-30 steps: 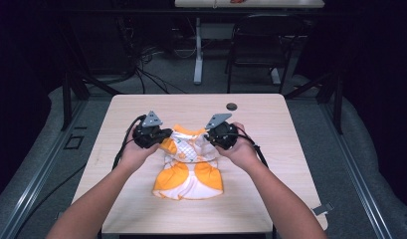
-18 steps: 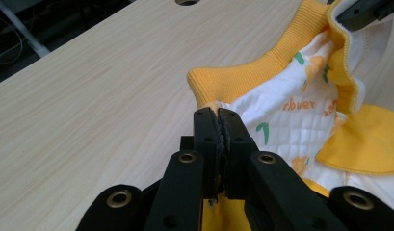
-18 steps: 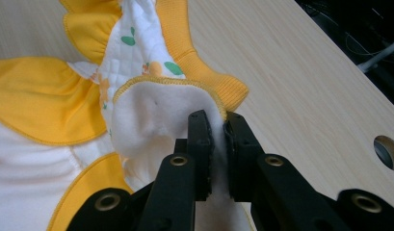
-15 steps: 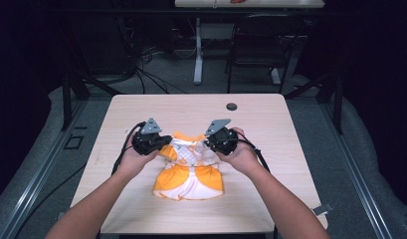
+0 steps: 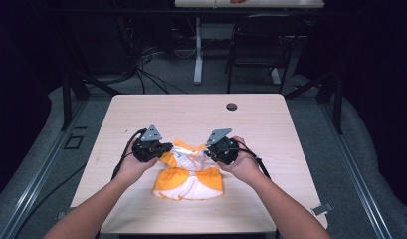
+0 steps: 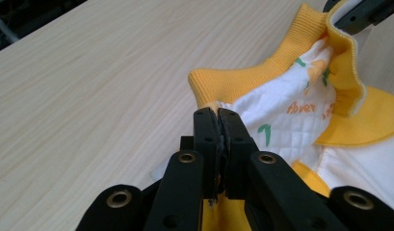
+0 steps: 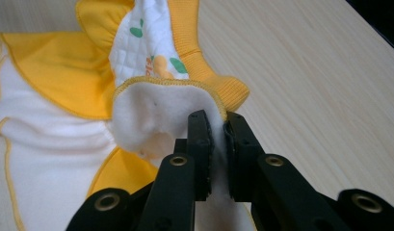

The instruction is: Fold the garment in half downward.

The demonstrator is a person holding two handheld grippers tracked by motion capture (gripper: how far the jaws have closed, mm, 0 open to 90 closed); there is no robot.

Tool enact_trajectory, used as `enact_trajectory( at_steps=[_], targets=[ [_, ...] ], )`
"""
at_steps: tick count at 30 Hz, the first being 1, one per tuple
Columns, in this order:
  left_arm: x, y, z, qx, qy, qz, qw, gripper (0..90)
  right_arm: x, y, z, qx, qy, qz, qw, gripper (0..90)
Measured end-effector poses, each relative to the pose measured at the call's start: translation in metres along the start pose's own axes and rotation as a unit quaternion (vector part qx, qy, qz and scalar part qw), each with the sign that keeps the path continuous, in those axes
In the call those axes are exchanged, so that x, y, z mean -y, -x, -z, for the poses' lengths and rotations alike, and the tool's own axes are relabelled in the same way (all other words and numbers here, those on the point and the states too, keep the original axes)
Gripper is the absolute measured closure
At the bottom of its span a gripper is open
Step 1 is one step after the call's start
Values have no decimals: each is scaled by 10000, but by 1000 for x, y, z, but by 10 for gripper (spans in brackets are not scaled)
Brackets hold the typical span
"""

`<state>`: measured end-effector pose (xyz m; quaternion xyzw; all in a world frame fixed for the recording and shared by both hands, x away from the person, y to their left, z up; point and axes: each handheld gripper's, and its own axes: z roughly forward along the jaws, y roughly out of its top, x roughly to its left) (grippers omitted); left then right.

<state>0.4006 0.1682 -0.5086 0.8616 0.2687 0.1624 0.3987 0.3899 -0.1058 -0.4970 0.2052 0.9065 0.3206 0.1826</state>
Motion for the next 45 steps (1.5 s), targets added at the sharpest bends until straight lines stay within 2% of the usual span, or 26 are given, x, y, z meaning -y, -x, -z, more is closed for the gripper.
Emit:
enact_trajectory(
  at_steps=[7,10,12,14,18,30,34,39,45],
  targets=[
    [11,6,0,148,15,48,9999,872,8,-8,-1,-112,5,-76,9999,821],
    [14,9,1,176,-9,22,9998,873,10,-11,-1,-119,-42,-29,9999,821],
    [16,11,2,208,11,33,9998,872,12,-13,-1,-164,36,-135,9998,821],
    [19,12,3,257,29,65,9996,872,14,-15,-1,-209,-19,-90,9997,821],
    [23,16,3,277,4,34,9996,872,20,-20,-1,-251,9,-134,9996,820],
    [42,27,5,433,27,109,9990,868,32,-33,-1,-420,67,-200,9989,819],
    [49,31,4,506,-38,91,9987,864,38,-38,-3,-489,52,-228,9985,815],
    [56,36,4,541,-64,98,9985,858,45,-45,-3,-571,73,-322,9978,801],
    [60,39,10,561,29,162,9983,833,51,-51,-1,-629,149,-415,9970,747]
  ],
)
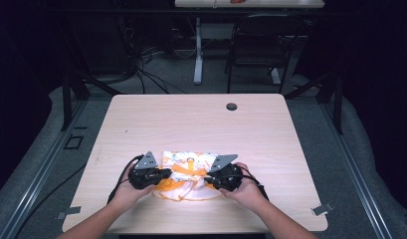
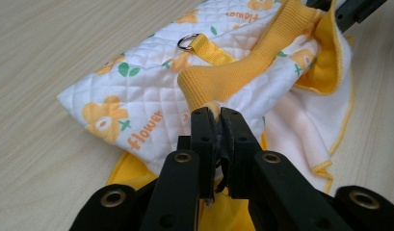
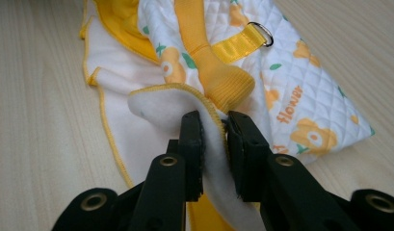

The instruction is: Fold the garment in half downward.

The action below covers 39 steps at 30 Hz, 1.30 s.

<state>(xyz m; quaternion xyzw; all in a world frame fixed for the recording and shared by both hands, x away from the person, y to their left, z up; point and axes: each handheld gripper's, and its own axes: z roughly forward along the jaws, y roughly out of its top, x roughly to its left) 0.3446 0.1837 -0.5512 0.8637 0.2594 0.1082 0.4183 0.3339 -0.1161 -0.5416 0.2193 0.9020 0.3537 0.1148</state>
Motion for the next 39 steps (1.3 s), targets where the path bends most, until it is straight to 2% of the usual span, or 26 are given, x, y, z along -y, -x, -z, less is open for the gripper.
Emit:
enact_trajectory(
  at_steps=[1,8,12,15,17,21,24,26,28,32,37,39],
  targets=[
    [0,0,2,3,27,19,10000,821,1,0,1,-21,-40,37,10000,738],
    [-9,2,13,94,200,128,9997,728,0,-5,15,-106,180,-120,9997,644],
    [-17,2,20,83,311,146,9994,655,-4,-6,27,-204,286,-113,9993,605],
    [-21,0,24,20,336,173,9993,637,-6,-5,33,-221,431,-214,9986,602],
    [-23,-3,24,-41,321,226,9992,638,-8,-2,36,-129,441,-203,9987,640],
    [-27,-12,16,-259,125,340,9990,731,-11,7,33,10,393,-300,9988,765],
    [-27,-18,6,-329,-53,424,9985,834,-15,16,20,80,264,-364,9990,844],
    [-26,-20,-1,-274,-101,453,9985,888,-17,20,10,113,190,-405,9989,869],
    [-26,-20,-4,-165,-95,524,9984,897,-18,22,3,131,108,-438,9989,884],
    [-26,-14,-6,-53,-129,452,9989,899,-18,25,-9,75,-3,-500,9987,890],
    [-27,-5,1,82,-110,340,9993,899,-19,18,-6,-100,95,-508,9986,889],
    [-25,-1,4,140,-115,319,9993,899,-18,12,-1,-169,113,-431,9989,887]
  ],
)
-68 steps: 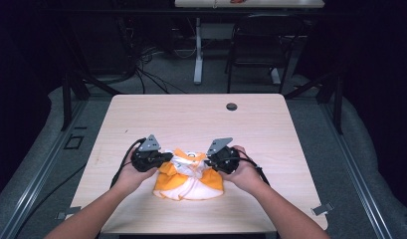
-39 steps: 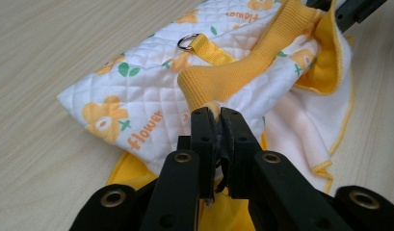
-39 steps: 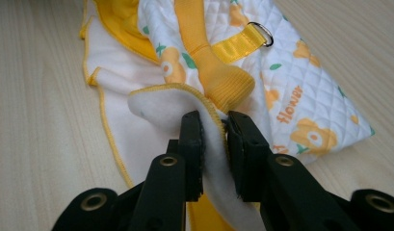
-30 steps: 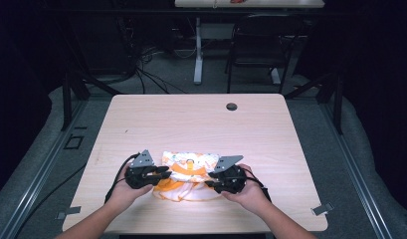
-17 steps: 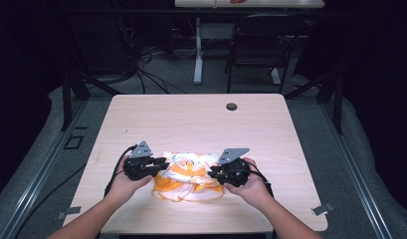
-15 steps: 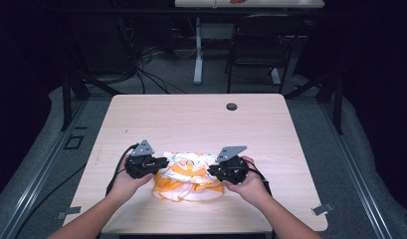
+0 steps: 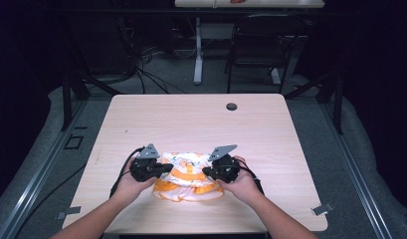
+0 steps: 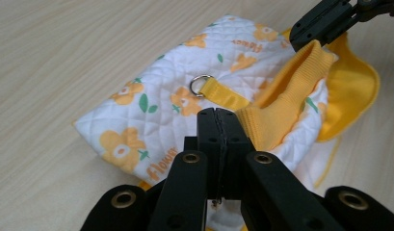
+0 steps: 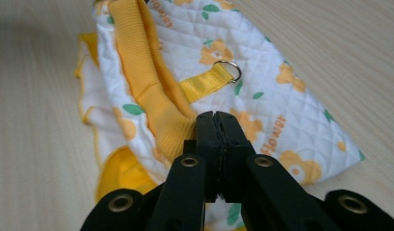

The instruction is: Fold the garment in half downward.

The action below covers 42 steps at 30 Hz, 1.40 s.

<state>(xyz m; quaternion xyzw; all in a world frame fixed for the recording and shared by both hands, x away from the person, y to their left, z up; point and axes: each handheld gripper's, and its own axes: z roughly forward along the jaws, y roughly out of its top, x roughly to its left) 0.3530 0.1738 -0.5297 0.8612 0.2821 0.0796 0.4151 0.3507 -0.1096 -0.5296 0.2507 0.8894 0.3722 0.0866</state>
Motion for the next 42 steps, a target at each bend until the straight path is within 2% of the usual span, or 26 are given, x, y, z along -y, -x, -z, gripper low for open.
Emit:
enact_trajectory(
  at_steps=[7,17,21,31,33,42],
  targets=[
    [15,9,0,121,-147,-57,9998,899,11,-16,5,-156,-52,144,9998,884],
    [32,13,-5,153,-326,-94,9993,899,27,-28,0,-350,-61,52,9994,878],
    [38,11,-7,118,-334,-72,9993,897,31,-30,-2,-357,-173,103,9992,879],
    [50,6,-9,139,-259,126,9995,894,43,-32,-11,-480,-141,-41,9987,887],
    [52,5,-9,150,-233,166,9995,895,44,-31,-9,-466,-213,39,9987,888],
    [53,4,-10,131,-173,211,9995,895,52,-27,-9,-503,-28,-175,9986,880]
  ],
)
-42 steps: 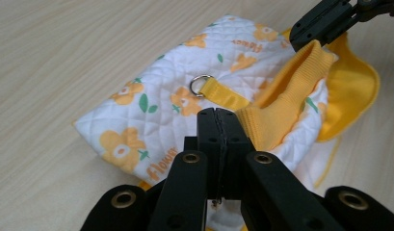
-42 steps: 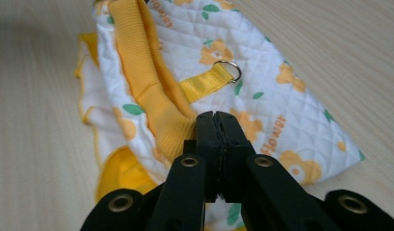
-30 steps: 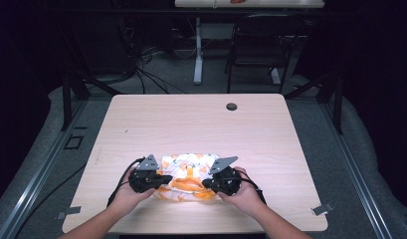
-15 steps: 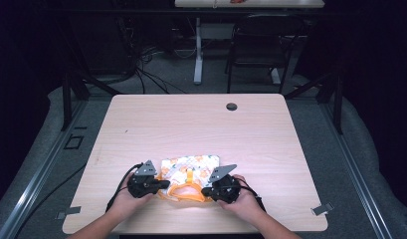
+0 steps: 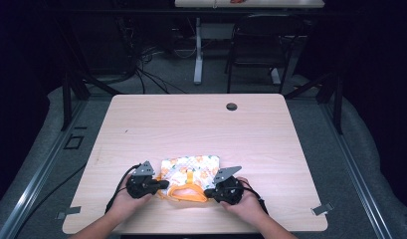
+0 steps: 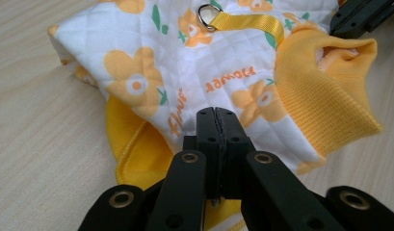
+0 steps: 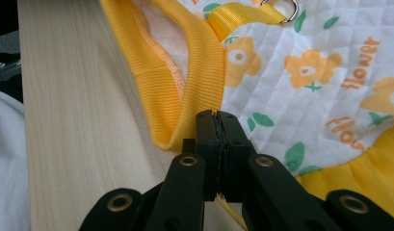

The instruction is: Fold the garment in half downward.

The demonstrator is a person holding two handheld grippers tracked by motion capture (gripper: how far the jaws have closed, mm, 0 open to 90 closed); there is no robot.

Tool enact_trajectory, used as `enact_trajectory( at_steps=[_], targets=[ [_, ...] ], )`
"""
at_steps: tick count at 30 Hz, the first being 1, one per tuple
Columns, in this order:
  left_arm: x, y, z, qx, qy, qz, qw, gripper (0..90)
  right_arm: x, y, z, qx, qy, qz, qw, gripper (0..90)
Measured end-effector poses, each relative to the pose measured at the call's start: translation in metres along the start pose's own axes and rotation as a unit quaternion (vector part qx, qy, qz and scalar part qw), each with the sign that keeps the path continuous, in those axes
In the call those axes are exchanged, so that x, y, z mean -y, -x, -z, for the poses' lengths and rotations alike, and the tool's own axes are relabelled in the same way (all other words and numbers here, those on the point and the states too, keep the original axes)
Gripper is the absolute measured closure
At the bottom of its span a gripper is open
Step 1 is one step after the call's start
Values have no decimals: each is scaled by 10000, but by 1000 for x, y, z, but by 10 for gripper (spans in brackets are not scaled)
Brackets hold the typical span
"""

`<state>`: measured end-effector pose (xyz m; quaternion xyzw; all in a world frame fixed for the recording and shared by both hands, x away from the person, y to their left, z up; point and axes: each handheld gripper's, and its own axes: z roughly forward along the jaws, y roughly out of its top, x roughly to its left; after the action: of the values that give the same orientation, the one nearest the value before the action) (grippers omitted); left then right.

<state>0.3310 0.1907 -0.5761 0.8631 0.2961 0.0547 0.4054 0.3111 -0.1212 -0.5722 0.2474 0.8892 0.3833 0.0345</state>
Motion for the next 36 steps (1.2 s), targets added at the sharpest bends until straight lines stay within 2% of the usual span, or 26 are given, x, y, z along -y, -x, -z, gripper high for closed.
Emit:
enact_trajectory(
  at_steps=[6,10,14,18,21,23,26,34,36],
  targets=[
    [-6,-3,-5,-130,5,-7,9999,893,-3,4,-1,140,-4,-69,9999,874],
    [-10,-9,-9,-157,27,64,9999,893,-6,9,-2,174,-40,-108,9998,870],
    [-13,-15,-13,-138,94,209,9996,894,-8,17,-4,148,2,-318,9994,869],
    [-15,-19,-16,-162,180,308,9992,895,-13,25,-4,255,-62,-328,9991,866],
    [-21,-23,-19,-283,120,225,9993,895,-16,30,-6,271,-65,-383,9989,866],
    [-23,-24,-21,-303,136,247,9991,895,-17,34,-7,234,-51,-456,9987,865],
    [-23,-29,-23,-296,222,371,9986,896,-19,38,-8,308,-42,-470,9984,864],
    [-31,-37,-29,-466,213,343,9981,897,-26,48,-11,465,-93,-533,9975,859],
    [-31,-39,-30,-464,274,425,9976,897,-27,50,-12,505,-105,-523,9973,858]
  ],
)
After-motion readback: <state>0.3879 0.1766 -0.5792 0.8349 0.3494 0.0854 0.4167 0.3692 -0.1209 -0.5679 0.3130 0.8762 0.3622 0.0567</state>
